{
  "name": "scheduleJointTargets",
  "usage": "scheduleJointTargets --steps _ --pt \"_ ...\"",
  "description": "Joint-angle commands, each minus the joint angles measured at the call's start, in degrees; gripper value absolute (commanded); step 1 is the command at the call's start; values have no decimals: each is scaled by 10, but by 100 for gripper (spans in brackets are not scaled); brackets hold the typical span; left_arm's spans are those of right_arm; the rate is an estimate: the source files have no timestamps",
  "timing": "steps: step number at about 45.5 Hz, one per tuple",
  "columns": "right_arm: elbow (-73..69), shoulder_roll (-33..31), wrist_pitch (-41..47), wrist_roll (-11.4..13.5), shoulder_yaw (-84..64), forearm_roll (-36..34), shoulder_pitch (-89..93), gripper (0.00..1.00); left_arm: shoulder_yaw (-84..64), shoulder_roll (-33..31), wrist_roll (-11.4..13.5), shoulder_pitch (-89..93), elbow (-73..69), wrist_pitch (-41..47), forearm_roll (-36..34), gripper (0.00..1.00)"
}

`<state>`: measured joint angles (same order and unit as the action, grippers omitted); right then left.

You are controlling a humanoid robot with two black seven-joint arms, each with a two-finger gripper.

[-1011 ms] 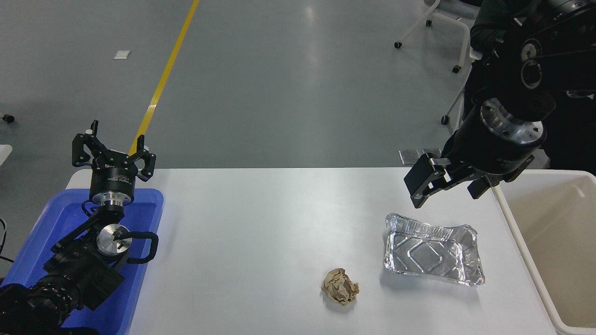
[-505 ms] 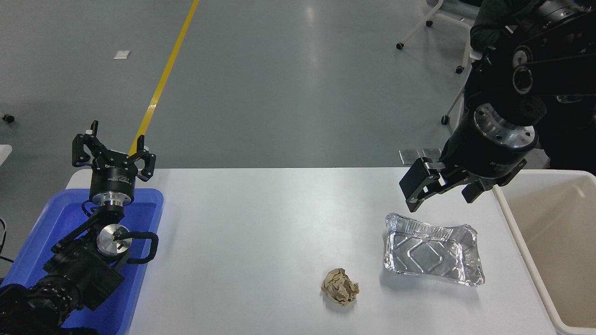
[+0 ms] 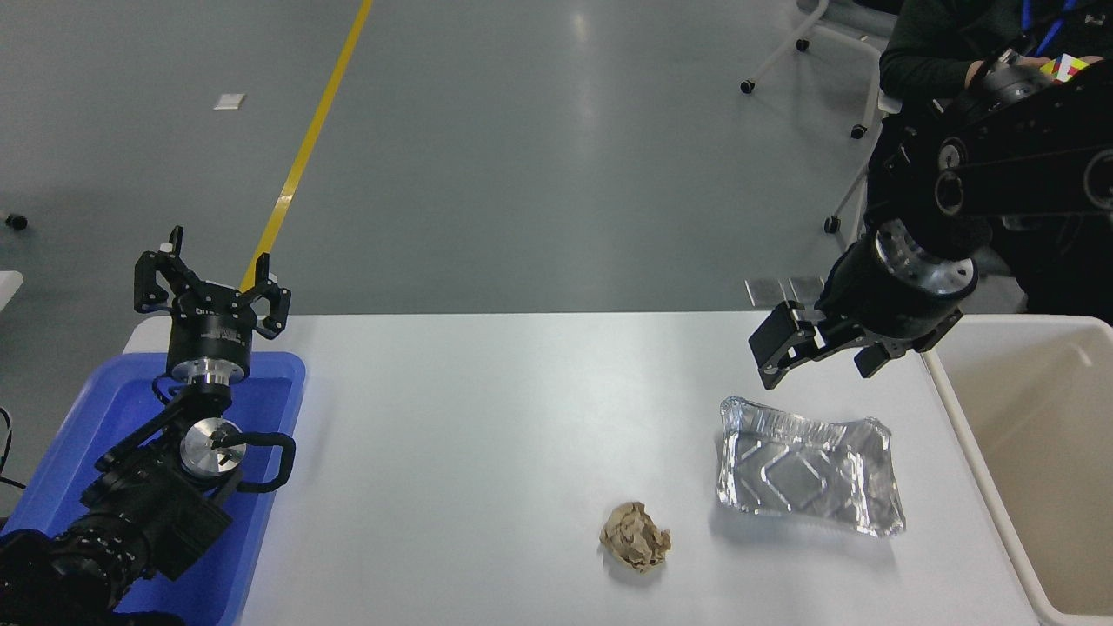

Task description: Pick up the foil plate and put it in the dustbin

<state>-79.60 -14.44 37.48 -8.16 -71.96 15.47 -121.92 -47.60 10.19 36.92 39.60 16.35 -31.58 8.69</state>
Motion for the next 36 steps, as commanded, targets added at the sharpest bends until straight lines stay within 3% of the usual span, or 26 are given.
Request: scheduleJointTargets --steps 1,15,27,36 --pt "110 -55 -35 0 6 71 143 100 0 0 0 0 0 0 0 99" --pt "212 -116 -52 0 80 168 316 100 0 0 0 0 0 0 0 99" --pt "282 -126 -67 0 157 189 430 100 0 0 0 0 0 -1 0 99" --pt "291 -120 -137 1 176 190 466 100 0 0 0 0 0 -1 0 99"
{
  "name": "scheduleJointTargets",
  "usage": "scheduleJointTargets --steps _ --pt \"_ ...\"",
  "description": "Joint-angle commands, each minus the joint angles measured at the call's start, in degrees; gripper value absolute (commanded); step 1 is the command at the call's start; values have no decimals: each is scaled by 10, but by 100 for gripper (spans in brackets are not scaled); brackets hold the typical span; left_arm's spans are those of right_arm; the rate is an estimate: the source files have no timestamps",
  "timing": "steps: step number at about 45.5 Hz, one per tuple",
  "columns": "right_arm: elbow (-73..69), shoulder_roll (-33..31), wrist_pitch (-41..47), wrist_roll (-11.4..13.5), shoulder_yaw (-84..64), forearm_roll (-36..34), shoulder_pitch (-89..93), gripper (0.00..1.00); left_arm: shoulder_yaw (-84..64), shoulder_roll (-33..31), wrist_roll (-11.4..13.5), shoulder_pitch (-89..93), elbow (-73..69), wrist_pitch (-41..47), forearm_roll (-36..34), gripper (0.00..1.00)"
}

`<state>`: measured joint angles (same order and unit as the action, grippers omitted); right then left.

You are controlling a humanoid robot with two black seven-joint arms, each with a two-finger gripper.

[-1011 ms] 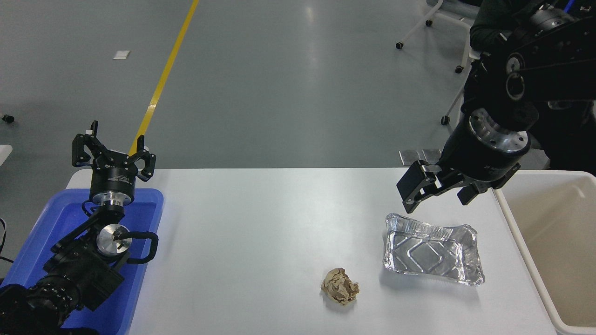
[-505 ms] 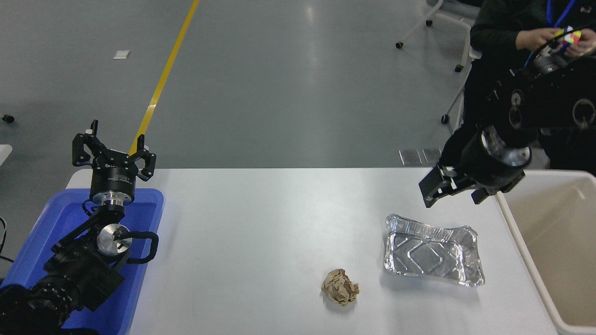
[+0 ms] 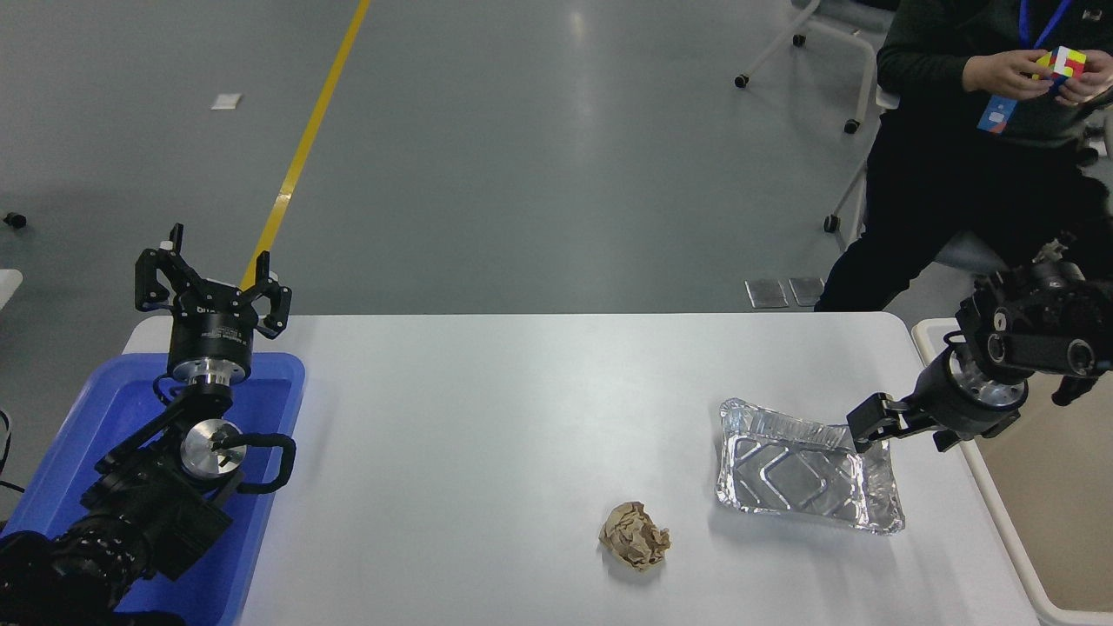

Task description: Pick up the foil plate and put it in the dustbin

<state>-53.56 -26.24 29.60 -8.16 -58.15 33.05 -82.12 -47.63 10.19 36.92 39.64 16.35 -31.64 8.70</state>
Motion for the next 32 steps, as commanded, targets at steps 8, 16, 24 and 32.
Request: scheduleJointTargets --steps 8,16,24,32 --pt "76 5 -68 1 42 14 106 100 0 0 0 0 0 0 0 99" --pt "122 23 -87 1 48 14 147 100 0 0 0 0 0 0 0 99" --pt "128 23 -104 1 49 14 166 100 1 0 0 0 0 0 0 99" --pt "128 33 -114 2 49 12 174 99 0 0 0 0 0 0 0 99"
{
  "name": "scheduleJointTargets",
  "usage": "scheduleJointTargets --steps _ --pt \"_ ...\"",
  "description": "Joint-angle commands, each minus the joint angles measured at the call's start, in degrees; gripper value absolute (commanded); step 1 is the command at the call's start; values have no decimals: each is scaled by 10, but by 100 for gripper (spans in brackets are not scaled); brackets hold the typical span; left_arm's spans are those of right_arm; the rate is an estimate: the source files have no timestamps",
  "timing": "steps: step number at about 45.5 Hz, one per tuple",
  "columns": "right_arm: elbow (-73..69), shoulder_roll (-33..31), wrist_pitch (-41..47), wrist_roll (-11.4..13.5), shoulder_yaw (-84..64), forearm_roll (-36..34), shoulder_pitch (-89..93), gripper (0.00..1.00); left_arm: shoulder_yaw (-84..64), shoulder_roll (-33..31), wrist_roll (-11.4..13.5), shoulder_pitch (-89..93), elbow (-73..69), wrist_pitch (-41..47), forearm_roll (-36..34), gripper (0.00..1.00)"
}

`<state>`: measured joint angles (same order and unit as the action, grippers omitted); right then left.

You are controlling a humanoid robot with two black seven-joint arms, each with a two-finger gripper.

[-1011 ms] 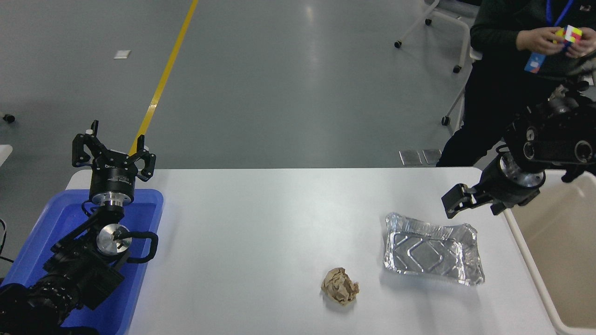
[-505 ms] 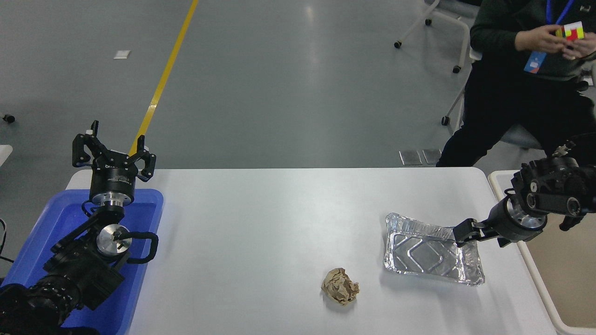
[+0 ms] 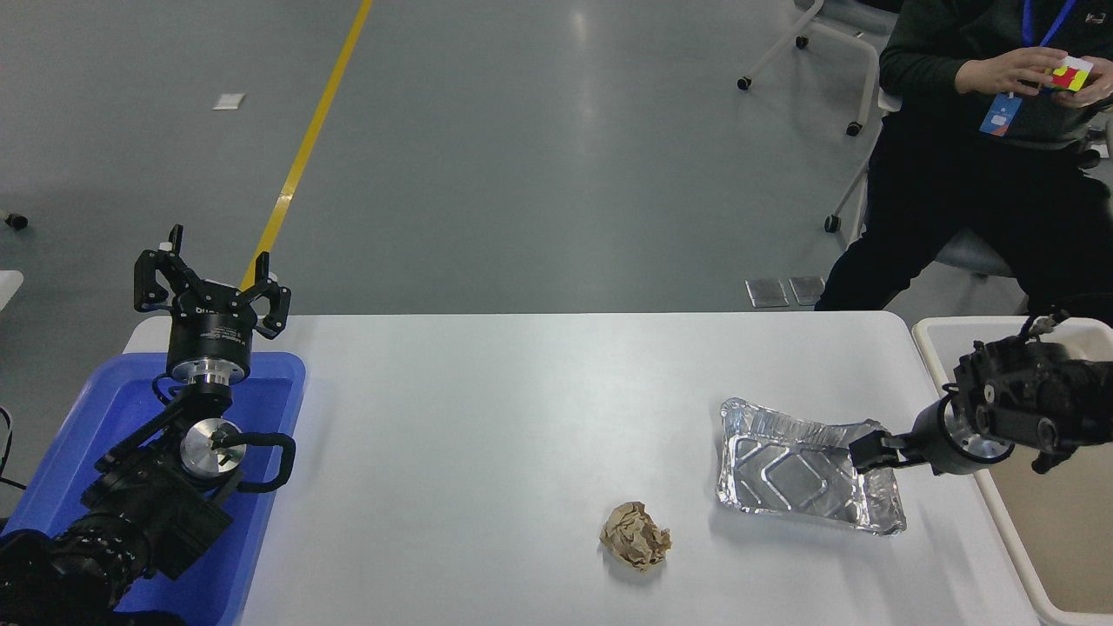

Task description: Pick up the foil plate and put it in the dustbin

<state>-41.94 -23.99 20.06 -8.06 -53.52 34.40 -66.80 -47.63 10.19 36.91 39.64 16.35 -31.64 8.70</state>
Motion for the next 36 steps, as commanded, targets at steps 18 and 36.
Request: scheduleJointTargets --steps 18,36 --pt "12 13 -35 0 22 -4 22 0 0 0 0 0 0 0 0 99" --pt "11 16 -49 0 22 -3 26 0 0 0 0 0 0 0 0 99"
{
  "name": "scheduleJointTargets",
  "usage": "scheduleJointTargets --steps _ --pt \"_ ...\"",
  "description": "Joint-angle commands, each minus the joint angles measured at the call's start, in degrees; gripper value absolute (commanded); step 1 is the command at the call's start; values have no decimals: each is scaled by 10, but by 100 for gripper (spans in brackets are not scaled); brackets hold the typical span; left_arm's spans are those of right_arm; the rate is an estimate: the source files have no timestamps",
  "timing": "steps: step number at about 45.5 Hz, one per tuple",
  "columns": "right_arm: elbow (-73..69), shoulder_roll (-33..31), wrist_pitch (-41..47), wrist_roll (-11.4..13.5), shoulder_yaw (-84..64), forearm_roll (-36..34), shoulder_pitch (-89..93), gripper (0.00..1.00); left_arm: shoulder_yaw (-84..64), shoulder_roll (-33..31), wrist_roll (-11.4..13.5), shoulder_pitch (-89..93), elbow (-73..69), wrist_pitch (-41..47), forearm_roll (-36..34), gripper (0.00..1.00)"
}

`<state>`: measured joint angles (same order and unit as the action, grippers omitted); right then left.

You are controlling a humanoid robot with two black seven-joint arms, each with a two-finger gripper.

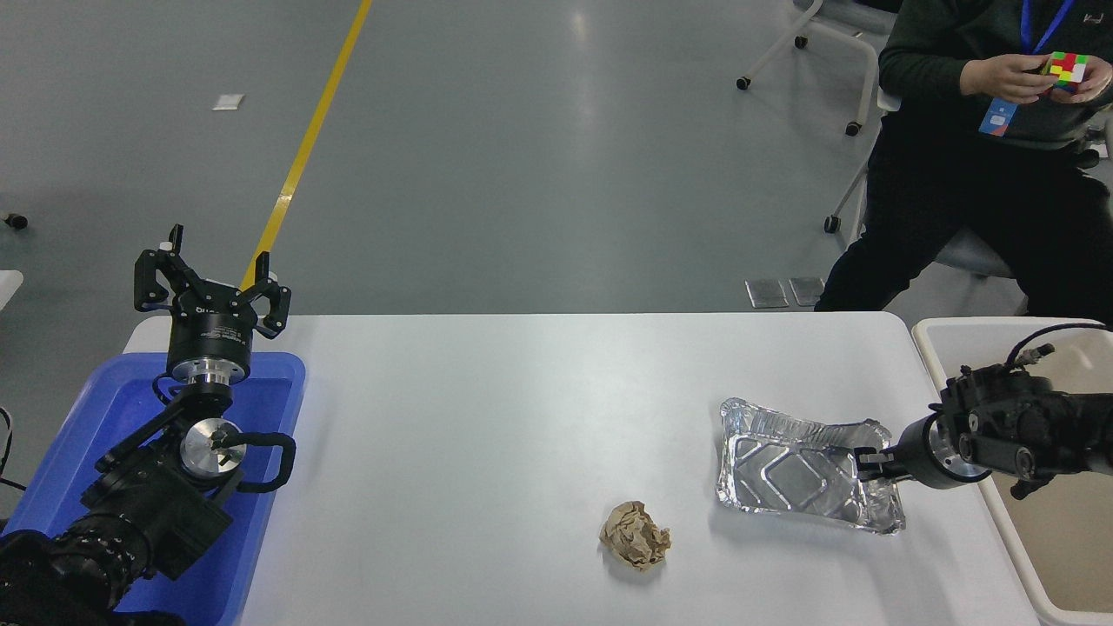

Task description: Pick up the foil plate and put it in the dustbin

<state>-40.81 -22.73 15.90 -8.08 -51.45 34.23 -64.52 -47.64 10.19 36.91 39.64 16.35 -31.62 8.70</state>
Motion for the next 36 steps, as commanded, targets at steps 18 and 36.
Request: scheduleJointTargets --steps 18,36 --pt "-97 -65 25 0 9 -7 -113 0 0 0 0 0 0 0 -1 99" --pt "-272 -168 131 3 -120 2 -447 0 0 0 0 0 0 0 -1 99"
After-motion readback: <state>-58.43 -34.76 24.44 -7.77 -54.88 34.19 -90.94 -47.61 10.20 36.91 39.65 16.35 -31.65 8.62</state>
